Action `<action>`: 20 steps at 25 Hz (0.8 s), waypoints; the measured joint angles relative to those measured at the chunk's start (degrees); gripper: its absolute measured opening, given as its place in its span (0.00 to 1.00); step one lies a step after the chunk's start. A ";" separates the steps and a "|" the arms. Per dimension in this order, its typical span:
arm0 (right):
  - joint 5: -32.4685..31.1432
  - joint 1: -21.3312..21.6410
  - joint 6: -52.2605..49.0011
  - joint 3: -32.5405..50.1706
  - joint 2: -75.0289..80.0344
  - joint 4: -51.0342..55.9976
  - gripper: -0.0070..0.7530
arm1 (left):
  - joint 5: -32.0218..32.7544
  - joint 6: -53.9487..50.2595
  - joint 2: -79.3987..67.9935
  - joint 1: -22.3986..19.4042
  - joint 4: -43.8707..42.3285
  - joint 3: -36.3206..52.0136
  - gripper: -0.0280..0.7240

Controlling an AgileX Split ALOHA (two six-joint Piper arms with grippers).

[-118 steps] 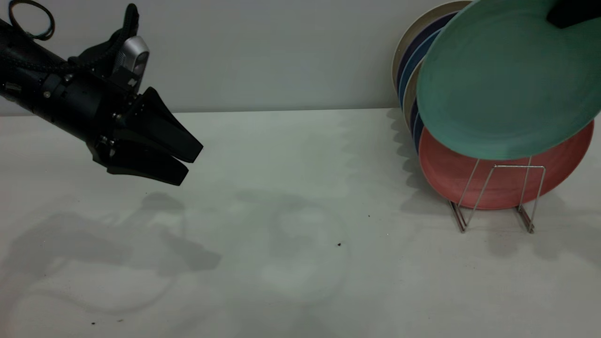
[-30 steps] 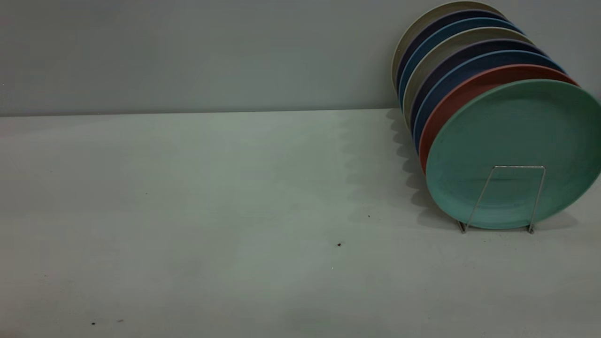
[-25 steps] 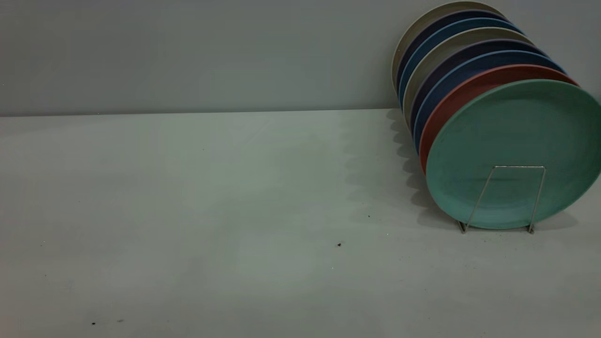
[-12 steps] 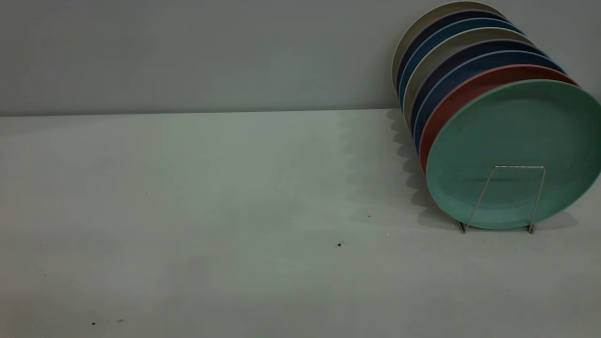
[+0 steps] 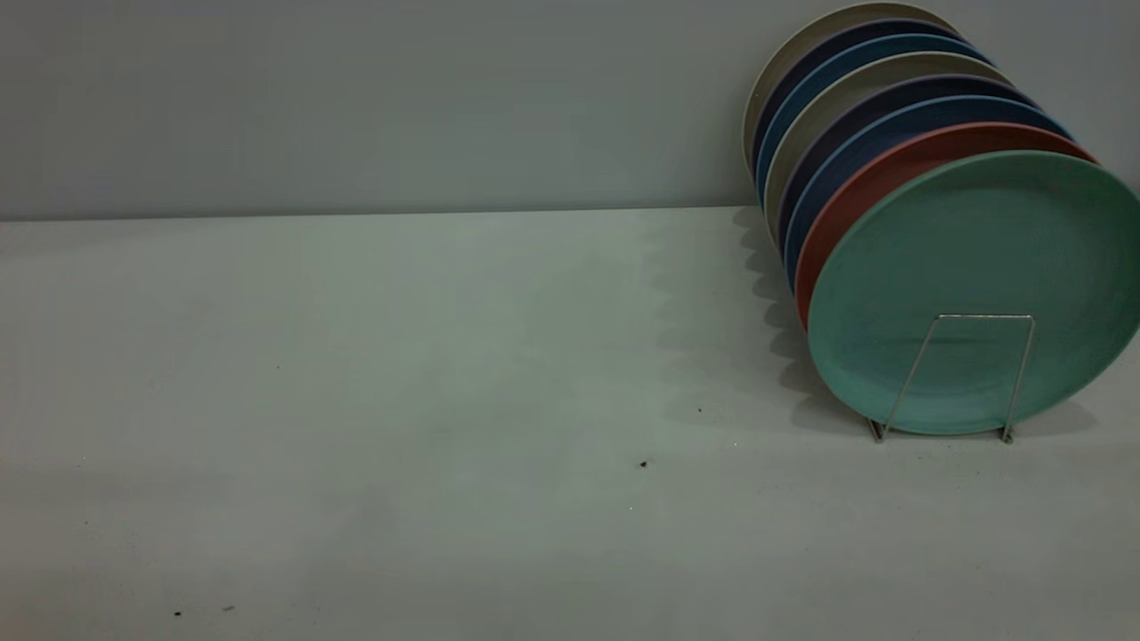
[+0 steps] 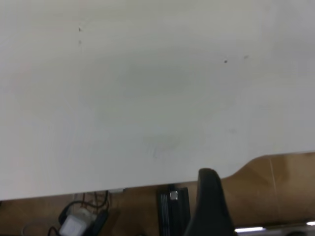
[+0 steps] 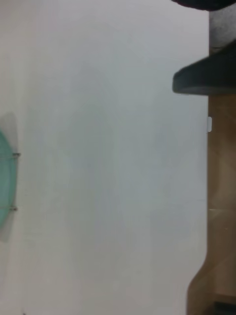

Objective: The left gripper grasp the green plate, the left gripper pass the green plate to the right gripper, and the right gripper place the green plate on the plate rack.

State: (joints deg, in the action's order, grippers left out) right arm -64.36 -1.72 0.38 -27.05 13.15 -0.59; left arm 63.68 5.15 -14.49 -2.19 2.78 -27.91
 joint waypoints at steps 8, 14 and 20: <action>-0.07 0.00 0.00 0.00 -2.77 -0.06 0.37 | 0.06 -0.13 1.47 0.00 0.00 0.01 0.80; -0.54 0.00 0.00 -0.07 -13.77 -0.06 0.32 | 0.12 -0.15 5.02 0.32 -0.02 0.01 0.80; -0.78 0.00 0.00 -0.07 -14.09 -0.11 0.32 | 0.74 -0.20 15.06 4.32 -0.07 0.01 0.80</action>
State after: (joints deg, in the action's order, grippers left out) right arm -65.14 -1.72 0.38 -27.12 -0.94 -0.71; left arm 64.42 4.96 0.57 2.12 2.72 -27.89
